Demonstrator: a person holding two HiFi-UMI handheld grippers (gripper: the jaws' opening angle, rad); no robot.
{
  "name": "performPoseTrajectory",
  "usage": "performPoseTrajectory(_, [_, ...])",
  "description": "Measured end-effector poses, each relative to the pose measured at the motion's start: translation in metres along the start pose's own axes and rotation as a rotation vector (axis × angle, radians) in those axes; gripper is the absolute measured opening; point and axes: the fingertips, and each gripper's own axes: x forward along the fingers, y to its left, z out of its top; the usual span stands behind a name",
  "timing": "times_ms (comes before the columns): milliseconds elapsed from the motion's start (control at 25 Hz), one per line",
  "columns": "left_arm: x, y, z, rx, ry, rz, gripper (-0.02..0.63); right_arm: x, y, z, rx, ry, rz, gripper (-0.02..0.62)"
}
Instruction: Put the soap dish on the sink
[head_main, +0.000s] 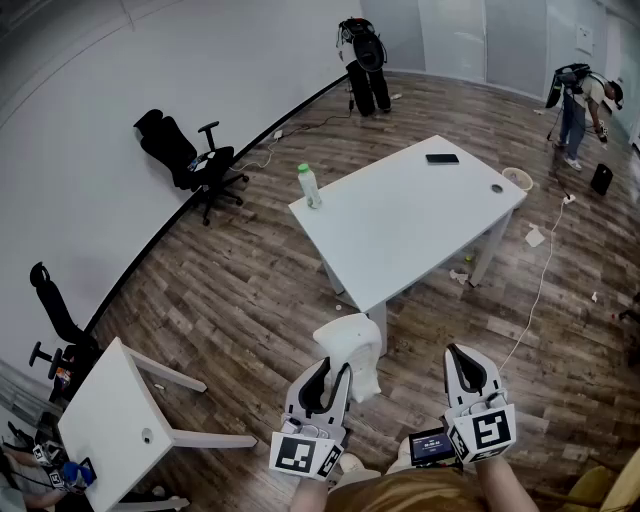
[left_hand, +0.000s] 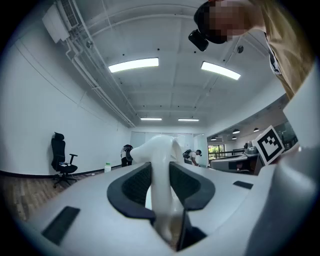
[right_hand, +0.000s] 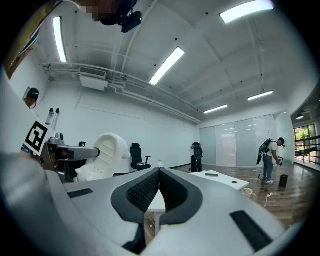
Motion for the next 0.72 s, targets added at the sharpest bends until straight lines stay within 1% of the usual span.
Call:
performPoseTrajectory(360, [0.017, -0.005, 0.001, 0.003, -0.012, 0.034, 0.120, 0.001, -0.022, 0.000, -0.010, -0.004, 0.026, 0.008])
performPoseTrajectory(520, [0.020, -0.010, -0.003, 0.003, 0.007, 0.059, 0.120, -0.001, -0.030, -0.001, -0.007, -0.011, 0.039, 0.008])
performPoseTrajectory(720, [0.021, -0.007, -0.006, -0.004, 0.015, 0.072, 0.119, 0.005, -0.034, -0.008, 0.001, 0.006, 0.039, 0.008])
